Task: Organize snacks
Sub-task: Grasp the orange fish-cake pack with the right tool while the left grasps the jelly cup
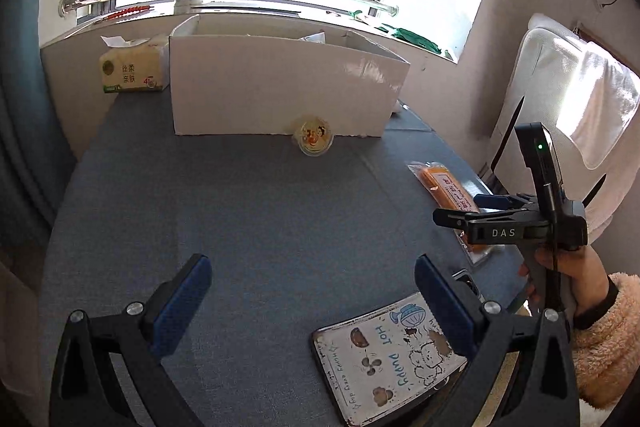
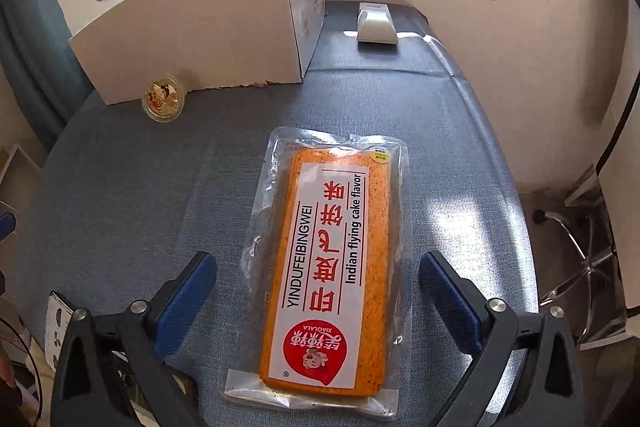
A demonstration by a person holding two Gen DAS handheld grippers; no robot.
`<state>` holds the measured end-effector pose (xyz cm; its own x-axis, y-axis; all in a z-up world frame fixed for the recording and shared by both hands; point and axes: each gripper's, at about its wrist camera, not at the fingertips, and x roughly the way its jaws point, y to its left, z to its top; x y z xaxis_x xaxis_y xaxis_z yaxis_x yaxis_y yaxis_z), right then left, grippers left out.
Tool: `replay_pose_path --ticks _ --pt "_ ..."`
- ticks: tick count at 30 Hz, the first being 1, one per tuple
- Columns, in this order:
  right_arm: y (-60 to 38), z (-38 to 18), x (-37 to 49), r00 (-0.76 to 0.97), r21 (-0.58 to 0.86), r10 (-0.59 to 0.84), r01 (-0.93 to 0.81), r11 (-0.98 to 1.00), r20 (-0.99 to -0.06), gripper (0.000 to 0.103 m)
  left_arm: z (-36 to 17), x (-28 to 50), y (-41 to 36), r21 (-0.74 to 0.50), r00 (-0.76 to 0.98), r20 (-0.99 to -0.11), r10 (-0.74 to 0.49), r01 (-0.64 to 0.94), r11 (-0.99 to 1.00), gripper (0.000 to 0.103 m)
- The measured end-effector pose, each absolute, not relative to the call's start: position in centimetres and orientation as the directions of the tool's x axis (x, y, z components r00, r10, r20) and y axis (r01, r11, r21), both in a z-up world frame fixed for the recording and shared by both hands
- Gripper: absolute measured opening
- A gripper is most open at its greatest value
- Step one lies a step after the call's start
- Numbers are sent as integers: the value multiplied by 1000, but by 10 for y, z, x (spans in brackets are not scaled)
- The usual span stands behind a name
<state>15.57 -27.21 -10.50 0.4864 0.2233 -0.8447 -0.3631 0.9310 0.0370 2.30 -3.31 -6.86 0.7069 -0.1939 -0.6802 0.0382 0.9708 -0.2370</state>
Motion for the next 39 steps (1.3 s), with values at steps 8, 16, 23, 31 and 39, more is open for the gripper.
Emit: replay_pose_path --ticks 8,16,23,31,39 --pt "-292 -94 146 486 131 293 -340 931 -824 58 -77 76 -49 -173 657 -731 -186 85 981 103" --pt "-299 -82 106 473 224 378 -350 909 -796 58 -91 180 -65 -67 619 -781 -86 53 996 103" --pt "-304 -71 97 476 253 413 -366 896 -776 58 -110 230 -58 -76 580 -812 -68 10 997 101" --pt "-303 -74 100 472 263 425 -371 890 -773 58 -100 210 -44 -141 603 -776 -183 117 983 50" --pt "-281 -67 106 467 247 448 -429 869 -762 58 -58 150 -12 -230 686 -674 -274 158 960 49"
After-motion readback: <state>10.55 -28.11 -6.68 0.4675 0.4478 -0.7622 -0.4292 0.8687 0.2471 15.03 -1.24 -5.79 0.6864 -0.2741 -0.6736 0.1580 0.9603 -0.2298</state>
